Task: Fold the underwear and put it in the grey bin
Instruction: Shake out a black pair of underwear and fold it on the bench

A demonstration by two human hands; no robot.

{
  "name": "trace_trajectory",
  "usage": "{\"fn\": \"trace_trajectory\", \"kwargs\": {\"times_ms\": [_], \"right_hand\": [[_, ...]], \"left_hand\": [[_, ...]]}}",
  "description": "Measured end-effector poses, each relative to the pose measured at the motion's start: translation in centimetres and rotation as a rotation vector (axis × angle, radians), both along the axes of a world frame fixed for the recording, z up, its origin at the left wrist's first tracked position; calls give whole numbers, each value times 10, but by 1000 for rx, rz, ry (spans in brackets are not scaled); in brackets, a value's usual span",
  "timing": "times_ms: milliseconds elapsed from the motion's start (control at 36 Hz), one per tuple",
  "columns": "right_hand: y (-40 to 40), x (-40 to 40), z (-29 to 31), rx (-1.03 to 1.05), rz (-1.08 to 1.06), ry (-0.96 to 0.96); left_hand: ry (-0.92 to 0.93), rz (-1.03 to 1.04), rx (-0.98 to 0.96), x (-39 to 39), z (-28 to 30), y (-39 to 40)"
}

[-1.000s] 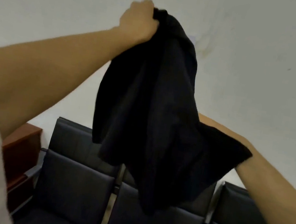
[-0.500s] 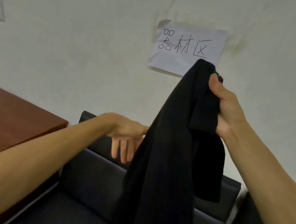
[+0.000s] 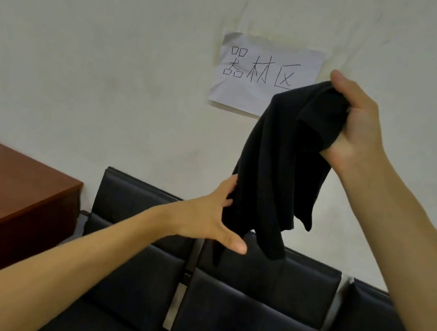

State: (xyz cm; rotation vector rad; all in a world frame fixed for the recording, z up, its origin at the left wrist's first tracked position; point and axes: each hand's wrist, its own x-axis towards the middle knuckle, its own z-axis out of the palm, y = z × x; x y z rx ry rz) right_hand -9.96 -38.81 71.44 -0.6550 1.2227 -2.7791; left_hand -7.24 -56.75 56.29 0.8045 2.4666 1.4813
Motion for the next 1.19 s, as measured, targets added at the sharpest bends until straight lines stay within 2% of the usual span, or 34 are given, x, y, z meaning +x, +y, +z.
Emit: {"fn": "trace_trajectory", "kwargs": {"times_ms": [83,167,250,361,472,556,611,667,750,806,1000,1194], "right_hand": [[7,-5,3,-19,-28,-32],[17,-6,5,-6,-66,-33],[33,-6,7,4,-112,-50],[62,-8,10,52,-187,-50],[88,-7,9,109,-211,-65],[90,-4,1,266,-287,-88],[86,-4,-7,432,-322,-110],[80,-2,-16,565,-288,-128],[78,-3,-20,673,-239,-141],[80,-4,-20,709,-209,-130],[104,-7,-13,711,-230,-94],[127,-20,-11,711,-346,-89]], "left_hand": [[210,81,-35,-1,-1,29],[338,272,-99,-7,-2,43],[436,452,-276,-16,3,40],[482,624,-187,-37,23,19],[452,821,-342,-57,54,-3],[413,919,-445,-63,74,-10],[429,909,-456,-61,89,-6],[413,824,-352,-57,104,4],[217,618,-33,-53,118,19],[178,544,42,-55,122,25],[19,401,340,-68,123,6],[25,288,639,-73,114,-6]]}}
